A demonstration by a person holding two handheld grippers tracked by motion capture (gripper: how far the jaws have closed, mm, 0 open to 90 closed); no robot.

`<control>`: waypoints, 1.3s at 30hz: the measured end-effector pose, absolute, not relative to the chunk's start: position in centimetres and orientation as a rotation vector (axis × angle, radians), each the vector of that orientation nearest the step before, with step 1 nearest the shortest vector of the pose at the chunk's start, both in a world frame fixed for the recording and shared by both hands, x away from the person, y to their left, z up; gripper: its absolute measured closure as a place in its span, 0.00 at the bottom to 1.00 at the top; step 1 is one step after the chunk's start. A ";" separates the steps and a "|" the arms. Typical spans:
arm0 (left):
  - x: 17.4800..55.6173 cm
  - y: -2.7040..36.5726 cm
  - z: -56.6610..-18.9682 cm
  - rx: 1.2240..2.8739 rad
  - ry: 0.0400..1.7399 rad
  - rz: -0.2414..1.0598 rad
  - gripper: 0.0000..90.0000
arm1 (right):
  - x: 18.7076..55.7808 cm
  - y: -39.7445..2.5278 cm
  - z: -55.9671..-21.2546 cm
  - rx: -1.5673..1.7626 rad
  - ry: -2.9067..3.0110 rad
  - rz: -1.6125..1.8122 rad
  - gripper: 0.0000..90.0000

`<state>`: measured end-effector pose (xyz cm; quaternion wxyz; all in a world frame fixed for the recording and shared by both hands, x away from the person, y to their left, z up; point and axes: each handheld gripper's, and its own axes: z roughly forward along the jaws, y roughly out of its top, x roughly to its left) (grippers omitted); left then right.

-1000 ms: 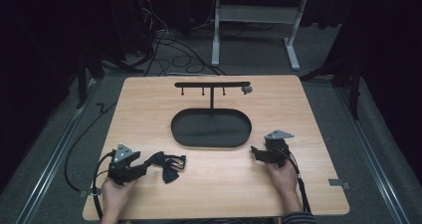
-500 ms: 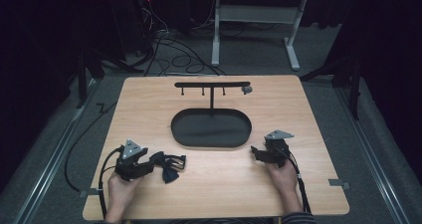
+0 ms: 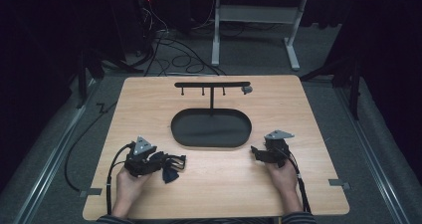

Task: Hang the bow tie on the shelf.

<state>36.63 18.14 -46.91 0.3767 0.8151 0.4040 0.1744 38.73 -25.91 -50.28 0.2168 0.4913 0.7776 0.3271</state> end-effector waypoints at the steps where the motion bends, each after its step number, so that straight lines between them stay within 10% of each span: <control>1: 36.7 18.0 -47.0 2.092 1.029 0.440 0.52 | 38.7 -25.9 -50.3 1.361 2.154 0.907 0.36; 23: 38.2 14.7 -48.1 2.186 0.968 0.385 0.52 | 38.7 -25.9 -50.3 1.363 2.156 0.907 0.36; 39: 38.9 14.3 -49.3 2.237 0.965 0.338 0.77 | 38.7 -25.9 -50.3 1.362 2.155 0.907 0.36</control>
